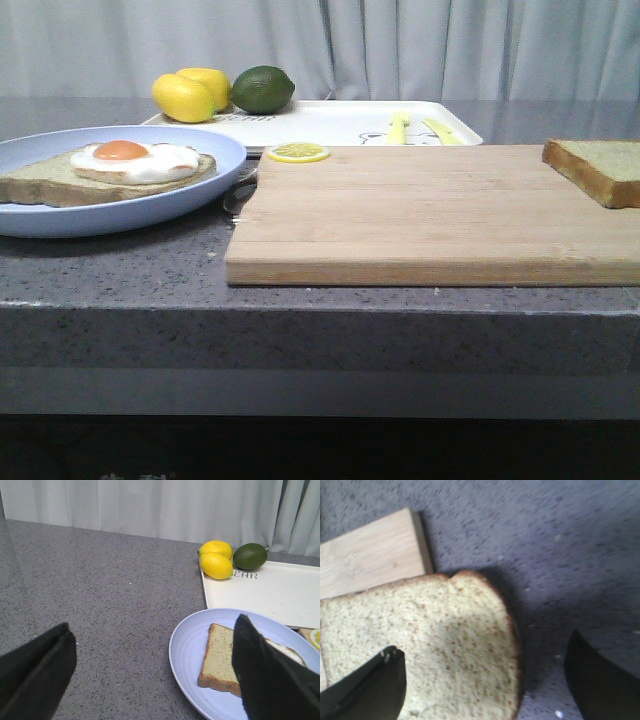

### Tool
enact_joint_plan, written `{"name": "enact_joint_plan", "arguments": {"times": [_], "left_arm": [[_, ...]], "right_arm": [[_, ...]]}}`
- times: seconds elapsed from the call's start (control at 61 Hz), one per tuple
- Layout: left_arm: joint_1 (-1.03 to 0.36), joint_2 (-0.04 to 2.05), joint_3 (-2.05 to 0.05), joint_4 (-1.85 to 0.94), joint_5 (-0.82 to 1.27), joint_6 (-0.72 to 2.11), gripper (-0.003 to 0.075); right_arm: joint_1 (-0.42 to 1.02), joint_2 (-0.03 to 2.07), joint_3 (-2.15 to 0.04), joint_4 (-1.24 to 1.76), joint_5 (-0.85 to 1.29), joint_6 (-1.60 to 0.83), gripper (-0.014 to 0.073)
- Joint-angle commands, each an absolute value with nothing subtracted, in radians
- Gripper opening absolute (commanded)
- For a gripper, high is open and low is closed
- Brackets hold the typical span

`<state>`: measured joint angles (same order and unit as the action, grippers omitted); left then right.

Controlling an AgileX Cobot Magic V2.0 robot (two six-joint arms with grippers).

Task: Place bread and move sandwich to tray
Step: 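Grasp the bread slice with the right gripper and lift it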

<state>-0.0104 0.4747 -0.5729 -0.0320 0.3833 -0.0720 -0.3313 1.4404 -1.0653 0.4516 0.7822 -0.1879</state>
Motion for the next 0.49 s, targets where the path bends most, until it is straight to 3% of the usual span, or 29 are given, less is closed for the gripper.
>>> {"name": "enact_joint_plan", "arguments": {"times": [0.0,0.377,0.476], "left_arm": [[-0.008,0.486,-0.612,-0.034,0.308,-0.079,0.062],[-0.008,0.486,-0.612,-0.034,0.308,-0.079,0.062],[-0.008,0.486,-0.612,-0.034,0.308,-0.079,0.062]], "right_arm": [[-0.363,1.452,-1.101,0.593,0.789,-0.295,0.0641],[-0.401,1.562,-1.102,0.817,0.865,-0.471,0.0639],[-0.402,1.566,-1.102,0.817,0.87,-0.471,0.0557]]}}
